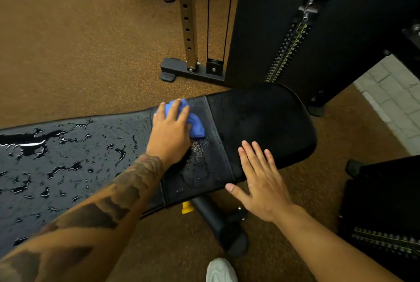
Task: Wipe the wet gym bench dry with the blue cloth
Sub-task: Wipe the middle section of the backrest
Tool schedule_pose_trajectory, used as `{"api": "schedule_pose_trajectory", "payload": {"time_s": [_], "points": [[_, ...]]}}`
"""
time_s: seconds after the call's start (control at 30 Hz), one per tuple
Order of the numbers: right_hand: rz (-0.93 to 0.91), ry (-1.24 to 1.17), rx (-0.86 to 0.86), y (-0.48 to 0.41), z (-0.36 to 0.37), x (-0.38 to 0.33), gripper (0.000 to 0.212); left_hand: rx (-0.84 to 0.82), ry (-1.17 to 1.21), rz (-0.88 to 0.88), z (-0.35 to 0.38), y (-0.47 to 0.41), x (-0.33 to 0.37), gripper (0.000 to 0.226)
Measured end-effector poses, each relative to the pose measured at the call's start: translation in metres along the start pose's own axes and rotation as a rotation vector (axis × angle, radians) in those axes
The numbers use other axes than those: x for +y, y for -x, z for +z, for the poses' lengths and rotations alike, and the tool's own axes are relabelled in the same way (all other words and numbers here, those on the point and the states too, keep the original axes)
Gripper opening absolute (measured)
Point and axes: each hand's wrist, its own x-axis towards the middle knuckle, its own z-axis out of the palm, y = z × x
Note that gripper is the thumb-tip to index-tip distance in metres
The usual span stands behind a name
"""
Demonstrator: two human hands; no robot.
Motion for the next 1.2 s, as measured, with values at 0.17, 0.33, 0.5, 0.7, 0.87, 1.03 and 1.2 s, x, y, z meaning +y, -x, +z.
{"api": "schedule_pose_trajectory", "payload": {"time_s": [0.17, 0.33, 0.5, 0.7, 0.87, 1.03, 1.2], "points": [[0.012, -0.025, 0.003, 0.0, -0.001, 0.0, 0.088, 0.033, 0.028, 0.03, -0.002, 0.067, 0.033, 0.052], [0.018, -0.031, 0.019, -0.001, -0.001, -0.001, 0.091, -0.005, 0.028, 0.22, 0.0, 0.041, 0.071, 0.052], [0.023, -0.014, 0.053, -0.002, 0.004, -0.002, 0.091, -0.091, 0.019, 0.09, 0.001, -0.027, 0.027, 0.06], [0.022, -0.022, 0.044, -0.001, 0.003, -0.002, 0.091, 0.096, 0.024, -0.05, -0.004, 0.025, -0.006, 0.049], [0.038, -0.043, 0.043, -0.002, 0.002, -0.004, 0.091, -0.019, 0.032, 0.103, -0.005, 0.063, 0.039, 0.049], [0.038, -0.026, 0.068, -0.002, 0.005, -0.004, 0.091, -0.078, 0.008, 0.141, -0.012, -0.01, 0.051, 0.052], [0.026, -0.035, 0.095, -0.002, 0.006, -0.005, 0.09, -0.097, -0.012, 0.036, -0.013, -0.036, 0.014, 0.05]]}}
